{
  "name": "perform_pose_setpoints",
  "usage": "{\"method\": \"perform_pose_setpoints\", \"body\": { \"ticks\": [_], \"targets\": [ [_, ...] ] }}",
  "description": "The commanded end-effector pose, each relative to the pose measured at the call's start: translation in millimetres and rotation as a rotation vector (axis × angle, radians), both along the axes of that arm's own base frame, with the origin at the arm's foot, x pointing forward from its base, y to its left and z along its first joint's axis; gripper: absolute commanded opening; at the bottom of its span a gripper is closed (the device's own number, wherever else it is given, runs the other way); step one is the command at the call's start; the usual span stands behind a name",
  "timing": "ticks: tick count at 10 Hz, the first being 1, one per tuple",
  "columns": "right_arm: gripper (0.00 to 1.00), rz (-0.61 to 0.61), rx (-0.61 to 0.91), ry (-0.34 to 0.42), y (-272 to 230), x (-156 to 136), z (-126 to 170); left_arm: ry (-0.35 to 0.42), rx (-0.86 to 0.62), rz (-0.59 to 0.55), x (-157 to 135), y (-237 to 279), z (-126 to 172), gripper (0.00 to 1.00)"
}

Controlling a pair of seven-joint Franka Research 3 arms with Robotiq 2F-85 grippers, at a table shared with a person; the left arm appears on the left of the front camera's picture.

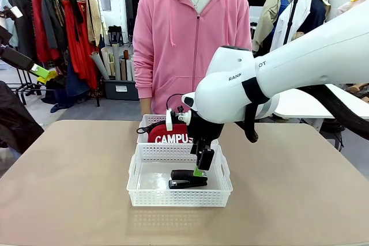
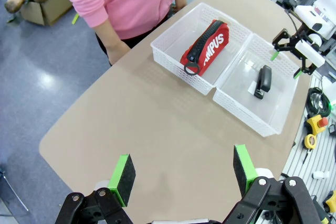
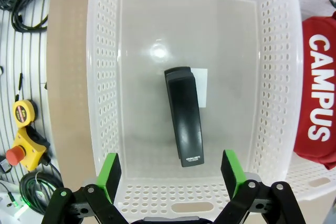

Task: Distribute items into two baskets.
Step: Place the picked Stapler into the Organizing basket as instructed by the person.

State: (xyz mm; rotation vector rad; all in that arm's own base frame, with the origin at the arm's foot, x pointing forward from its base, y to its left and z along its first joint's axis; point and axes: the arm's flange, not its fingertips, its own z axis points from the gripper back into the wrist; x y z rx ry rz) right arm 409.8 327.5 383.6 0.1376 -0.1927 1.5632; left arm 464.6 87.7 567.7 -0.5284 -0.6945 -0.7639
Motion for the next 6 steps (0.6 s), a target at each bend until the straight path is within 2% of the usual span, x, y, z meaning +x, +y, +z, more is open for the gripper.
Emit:
{"method": "perform_pose_setpoints", "body": {
  "ticks": [1, 4, 6],
  "targets": [
    [1.0, 0.003, 0.003, -0.016, 0, 2, 2, -0.005, -0.001, 0.001, -1, -1, 1, 0.97],
    [1.0, 0.0, 0.0, 0.0, 0, 0, 0, -0.005, -0.001, 0.001, -1, -1, 1, 0.97],
    [1.0, -0.169, 0.009, -0.031, -23, 4, 31, -0.005, -0.001, 0.001, -1, -1, 1, 0.97]
  ]
}}
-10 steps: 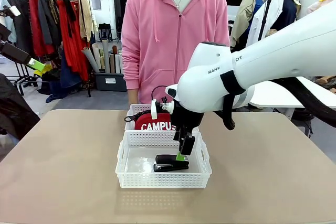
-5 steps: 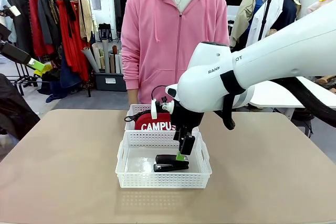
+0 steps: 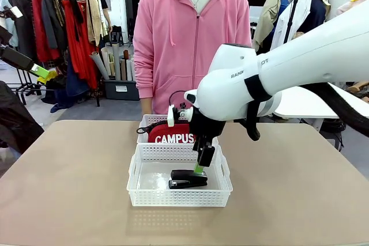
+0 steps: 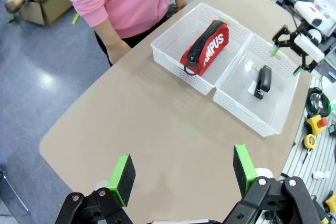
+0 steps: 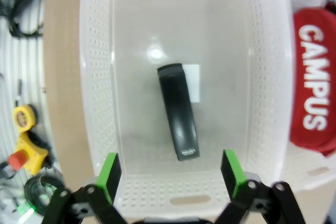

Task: Distribute items into two baskets.
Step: Place the picked Stapler into the Organizing basket as instructed by the person.

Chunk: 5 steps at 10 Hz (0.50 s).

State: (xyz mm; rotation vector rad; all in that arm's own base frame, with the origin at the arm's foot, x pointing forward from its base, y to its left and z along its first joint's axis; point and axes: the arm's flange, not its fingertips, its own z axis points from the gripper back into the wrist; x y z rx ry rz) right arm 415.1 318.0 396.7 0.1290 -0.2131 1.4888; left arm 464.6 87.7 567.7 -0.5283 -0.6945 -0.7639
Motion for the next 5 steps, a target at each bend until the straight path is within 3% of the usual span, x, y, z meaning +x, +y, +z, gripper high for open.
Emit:
{"method": "perform_pose_setpoints", "body": {
  "ticks": [1, 5],
  "targets": [
    [1.0, -0.181, 0.006, -0.032, -28, -3, 39, -0.005, -0.001, 0.001, -1, -1, 1, 0.97],
    [1.0, -0.414, -0.007, 0.051, -95, -4, 107, -0.005, -0.001, 0.001, -1, -1, 1, 0.97]
  ]
}}
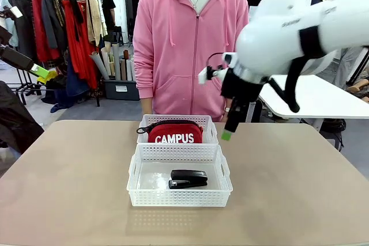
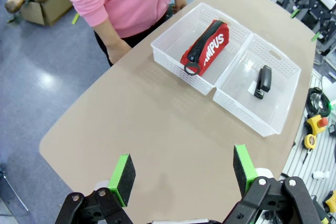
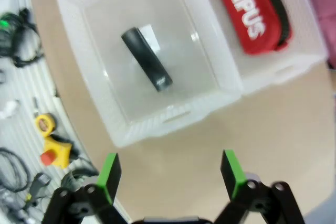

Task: Distribute items into two baskets.
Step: Place the picked Stapler into the Organizing basket as instructed by the person.

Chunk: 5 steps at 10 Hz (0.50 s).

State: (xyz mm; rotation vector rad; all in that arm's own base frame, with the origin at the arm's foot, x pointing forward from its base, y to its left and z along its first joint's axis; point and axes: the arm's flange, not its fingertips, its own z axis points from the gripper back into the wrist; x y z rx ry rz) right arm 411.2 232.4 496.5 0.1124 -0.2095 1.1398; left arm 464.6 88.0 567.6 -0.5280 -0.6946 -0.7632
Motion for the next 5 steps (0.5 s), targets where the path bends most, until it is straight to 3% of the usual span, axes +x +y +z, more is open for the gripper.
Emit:
{"method": "perform_pose_setpoints", "body": {
  "ticks": [1, 5],
  "targets": [
    [1.0, -0.153, 0.058, 0.047, -42, 4, 25, -0.005, -0.001, 0.0, -1, -1, 1, 0.97],
    [1.0, -0.428, 0.333, 0.108, -157, 29, 82, -0.005, -0.001, 0.0, -1, -1, 1, 0.97]
  ]
}}
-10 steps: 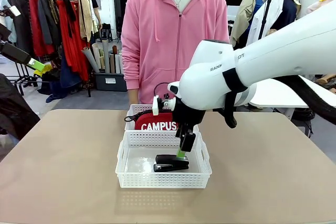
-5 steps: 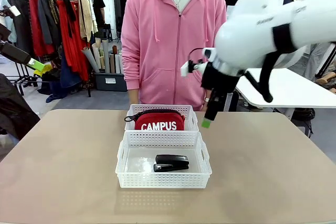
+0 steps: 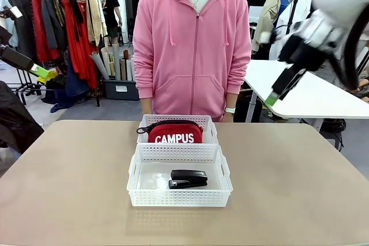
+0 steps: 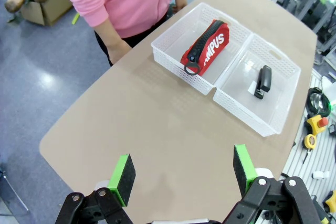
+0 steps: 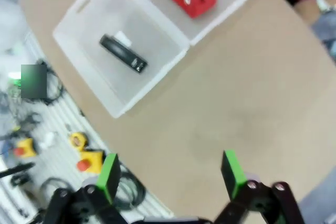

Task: Distribute items into two baskets.
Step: Place the picked Stapler into the Organizing basket as instructed by the person.

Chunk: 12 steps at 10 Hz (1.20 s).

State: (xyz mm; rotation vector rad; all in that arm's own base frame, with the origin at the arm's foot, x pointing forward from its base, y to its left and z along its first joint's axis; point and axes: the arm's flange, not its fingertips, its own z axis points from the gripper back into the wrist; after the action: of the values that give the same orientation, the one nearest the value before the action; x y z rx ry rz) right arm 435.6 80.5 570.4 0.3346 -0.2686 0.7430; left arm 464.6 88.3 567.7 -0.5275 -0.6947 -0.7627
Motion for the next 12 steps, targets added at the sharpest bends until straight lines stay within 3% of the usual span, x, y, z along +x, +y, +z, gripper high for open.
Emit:
{"method": "perform_pose_setpoints", "body": {
  "ticks": [1, 3, 7, 12],
  "targets": [
    [1.0, -0.12, 0.139, -0.008, -27, 4, 14, -0.005, -0.001, 0.0, -1, -1, 1, 0.97],
    [1.0, -0.191, 0.263, -0.047, -62, -8, 23, -0.005, -0.001, 0.0, -1, -1, 1, 0.97],
    [1.0, -0.244, 0.35, -0.118, -103, -29, 28, -0.005, -0.001, 0.0, -1, -1, 1, 0.97],
    [1.0, -0.251, 0.339, -0.126, -134, -34, 11, -0.005, -0.001, 0.0, -1, -1, 1, 0.97]
  ]
}}
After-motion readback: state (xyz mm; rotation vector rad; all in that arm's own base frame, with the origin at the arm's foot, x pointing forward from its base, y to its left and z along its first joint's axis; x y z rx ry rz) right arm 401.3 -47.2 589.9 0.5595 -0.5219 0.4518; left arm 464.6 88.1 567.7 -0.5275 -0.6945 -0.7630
